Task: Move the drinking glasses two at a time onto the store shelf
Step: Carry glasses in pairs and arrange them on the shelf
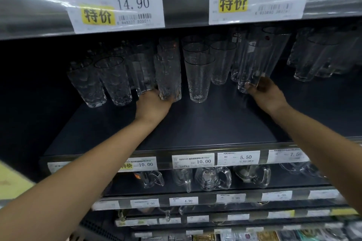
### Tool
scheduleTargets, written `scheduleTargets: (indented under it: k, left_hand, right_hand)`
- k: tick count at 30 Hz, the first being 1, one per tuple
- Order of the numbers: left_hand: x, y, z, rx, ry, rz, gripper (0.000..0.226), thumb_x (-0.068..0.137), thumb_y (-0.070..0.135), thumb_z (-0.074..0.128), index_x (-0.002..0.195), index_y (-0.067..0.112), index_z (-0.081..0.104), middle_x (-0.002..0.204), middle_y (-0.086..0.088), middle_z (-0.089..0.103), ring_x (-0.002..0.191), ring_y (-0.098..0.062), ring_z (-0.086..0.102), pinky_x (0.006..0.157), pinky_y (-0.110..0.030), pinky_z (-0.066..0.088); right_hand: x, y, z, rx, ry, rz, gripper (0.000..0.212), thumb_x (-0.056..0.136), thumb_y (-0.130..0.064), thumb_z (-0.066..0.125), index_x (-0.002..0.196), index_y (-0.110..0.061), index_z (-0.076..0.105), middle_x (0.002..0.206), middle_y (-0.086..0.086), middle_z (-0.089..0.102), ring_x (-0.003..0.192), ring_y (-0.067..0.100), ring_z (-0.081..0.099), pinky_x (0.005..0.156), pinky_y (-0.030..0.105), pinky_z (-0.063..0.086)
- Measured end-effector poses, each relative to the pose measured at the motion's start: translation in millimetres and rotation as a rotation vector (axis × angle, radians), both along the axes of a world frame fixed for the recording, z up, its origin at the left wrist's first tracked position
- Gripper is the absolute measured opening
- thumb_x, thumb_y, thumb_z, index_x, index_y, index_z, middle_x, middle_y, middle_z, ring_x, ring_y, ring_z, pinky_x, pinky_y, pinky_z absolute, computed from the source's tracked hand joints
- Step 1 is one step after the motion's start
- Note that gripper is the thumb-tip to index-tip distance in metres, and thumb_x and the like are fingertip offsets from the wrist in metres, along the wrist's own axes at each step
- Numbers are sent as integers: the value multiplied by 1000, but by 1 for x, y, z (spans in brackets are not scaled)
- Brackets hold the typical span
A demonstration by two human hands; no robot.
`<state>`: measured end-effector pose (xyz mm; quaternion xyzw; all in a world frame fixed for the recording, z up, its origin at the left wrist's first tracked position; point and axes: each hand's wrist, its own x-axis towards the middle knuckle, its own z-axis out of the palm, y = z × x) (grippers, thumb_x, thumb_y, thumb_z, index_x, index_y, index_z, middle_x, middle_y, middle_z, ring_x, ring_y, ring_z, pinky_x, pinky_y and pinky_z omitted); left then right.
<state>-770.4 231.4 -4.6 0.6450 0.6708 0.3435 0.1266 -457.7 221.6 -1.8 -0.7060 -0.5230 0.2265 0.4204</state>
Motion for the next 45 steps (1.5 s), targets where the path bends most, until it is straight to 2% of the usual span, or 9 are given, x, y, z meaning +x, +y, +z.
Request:
scheduleTargets:
  k: [5,8,13,16,20,26,36,42,45]
  left_hand:
    - [13,-29,27,-242,169,-172,25,90,42,62,85,19,69,92,3,64,95,-23,63,82,-29,49]
    - [38,-58,31,-186,-2,-311,16,88,38,67,73,31,65,77,18,62,82,-8,61,75,-23,46]
    - [95,-110,23,-122,-383,-577,9,89,20,69,86,28,73,82,19,72,82,13,64,71,1,43]
    - [135,-134,17,-166,-490,-733,7,89,21,69,89,26,74,85,22,73,84,12,65,73,-9,46]
    - [198,-162,10,-240,-509,-897,5,89,26,69,91,28,74,90,19,74,88,6,66,78,-20,49]
    - [295,-202,7,-284,-508,-1060,9,90,22,69,87,30,71,85,28,71,83,11,65,69,-4,45]
    - [463,-226,13,-236,-517,-953,8,92,28,66,87,30,73,87,24,73,85,9,66,74,-7,46]
    - [538,-212,26,-171,-539,-748,11,92,26,65,91,21,75,87,13,75,83,7,66,71,-3,45]
    - [556,-194,35,-149,-542,-652,13,92,29,65,91,22,75,88,12,75,86,3,68,79,-13,49]
  right_hand:
    - [-3,-45,9,80,228,30,30,89,-36,70,116,-26,60,115,-13,66,109,8,59,93,22,43]
    - [-1,-92,15,103,237,-54,33,91,-31,69,122,-26,59,111,-11,66,104,8,62,91,23,45]
    - [25,-196,20,196,179,-211,24,91,-29,68,114,-33,64,103,-21,69,95,-11,64,79,12,48]
    - [43,-259,9,186,136,-359,24,91,-32,69,114,-34,65,103,-18,72,95,-6,66,82,19,52]
    - [64,-326,-3,146,93,-524,22,92,-37,66,113,-41,62,102,-24,69,95,-9,64,81,16,52]
    - [121,-387,-18,169,153,-682,19,92,-35,66,111,-38,64,105,-20,69,98,-3,65,77,17,53]
    - [300,-399,-17,185,178,-613,16,94,-34,65,109,-38,67,106,-20,70,99,-6,64,84,17,48]
    - [397,-359,3,130,86,-418,20,95,-28,63,114,-34,66,106,-23,68,97,-15,60,77,4,45]
    - [428,-322,15,133,110,-317,20,95,-29,63,113,-35,66,106,-23,69,97,-12,61,81,8,45]
